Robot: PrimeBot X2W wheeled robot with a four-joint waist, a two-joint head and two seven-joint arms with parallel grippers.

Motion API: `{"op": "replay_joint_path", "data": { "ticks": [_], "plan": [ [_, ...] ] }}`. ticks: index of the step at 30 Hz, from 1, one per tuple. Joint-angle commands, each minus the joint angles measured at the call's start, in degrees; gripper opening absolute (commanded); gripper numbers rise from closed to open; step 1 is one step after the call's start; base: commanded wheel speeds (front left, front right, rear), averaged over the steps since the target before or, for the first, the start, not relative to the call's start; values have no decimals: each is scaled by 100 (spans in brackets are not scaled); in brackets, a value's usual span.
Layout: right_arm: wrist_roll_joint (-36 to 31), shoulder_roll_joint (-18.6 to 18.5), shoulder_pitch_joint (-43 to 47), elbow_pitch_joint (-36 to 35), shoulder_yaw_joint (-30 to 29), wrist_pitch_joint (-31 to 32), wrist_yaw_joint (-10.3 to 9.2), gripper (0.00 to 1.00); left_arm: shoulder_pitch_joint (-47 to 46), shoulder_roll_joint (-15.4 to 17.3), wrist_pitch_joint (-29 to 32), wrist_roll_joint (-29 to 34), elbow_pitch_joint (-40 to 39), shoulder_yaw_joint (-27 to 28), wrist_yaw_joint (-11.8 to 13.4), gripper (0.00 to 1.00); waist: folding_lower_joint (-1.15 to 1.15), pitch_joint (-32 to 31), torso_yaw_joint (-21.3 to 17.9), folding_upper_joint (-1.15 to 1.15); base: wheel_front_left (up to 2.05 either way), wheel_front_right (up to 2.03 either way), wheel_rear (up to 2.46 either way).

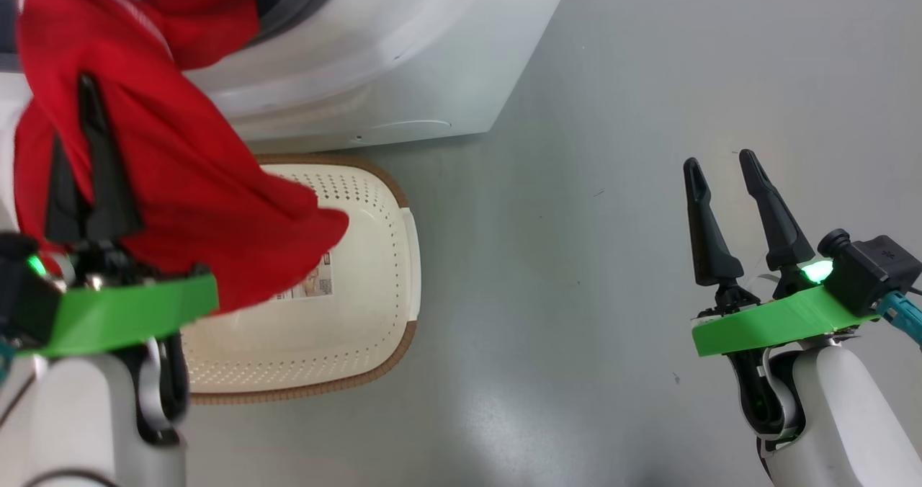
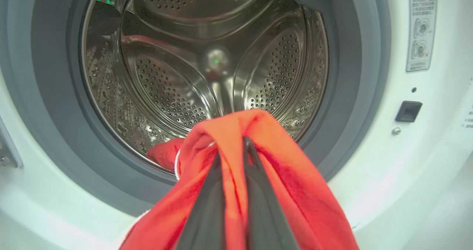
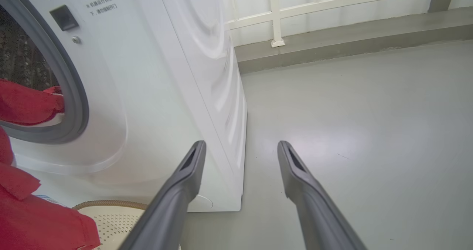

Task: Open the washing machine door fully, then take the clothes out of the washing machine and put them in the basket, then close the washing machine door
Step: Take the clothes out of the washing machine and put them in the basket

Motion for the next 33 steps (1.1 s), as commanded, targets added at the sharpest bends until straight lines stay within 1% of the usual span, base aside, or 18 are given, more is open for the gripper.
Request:
{"op": "replay_joint_path", "data": {
  "ticks": [1,4,7,10,14,19,33],
  "plan": [
    [-61,-22,186,-120,121,-36,37,100,315,73,-27,-29,-320,96,72,0,0,-2,-12,0,0,0,0],
    [-55,-24,185,-117,136,-36,37,100,647,62,-27,-157,-377,-35,151,0,0,-2,-25,0,0,0,0],
    [-51,-23,189,-111,160,-36,37,100,896,60,-27,-244,-242,-225,286,0,0,7,-40,0,0,0,0],
    [-42,-22,176,-111,169,-36,37,100,974,59,-27,-415,-49,-299,389,0,0,33,-47,0,0,0,0],
    [-39,-21,164,-122,171,-36,37,100,968,59,-27,-446,198,-363,429,0,0,78,-56,0,0,0,0],
    [-25,-18,115,-148,201,-36,37,100,818,58,-27,-531,1018,-290,329,0,0,197,-129,0,0,0,0],
    [17,-1,-71,-240,146,-36,37,100,-328,58,-27,-215,3231,-198,111,0,0,761,-279,0,0,0,0]
  ]
}}
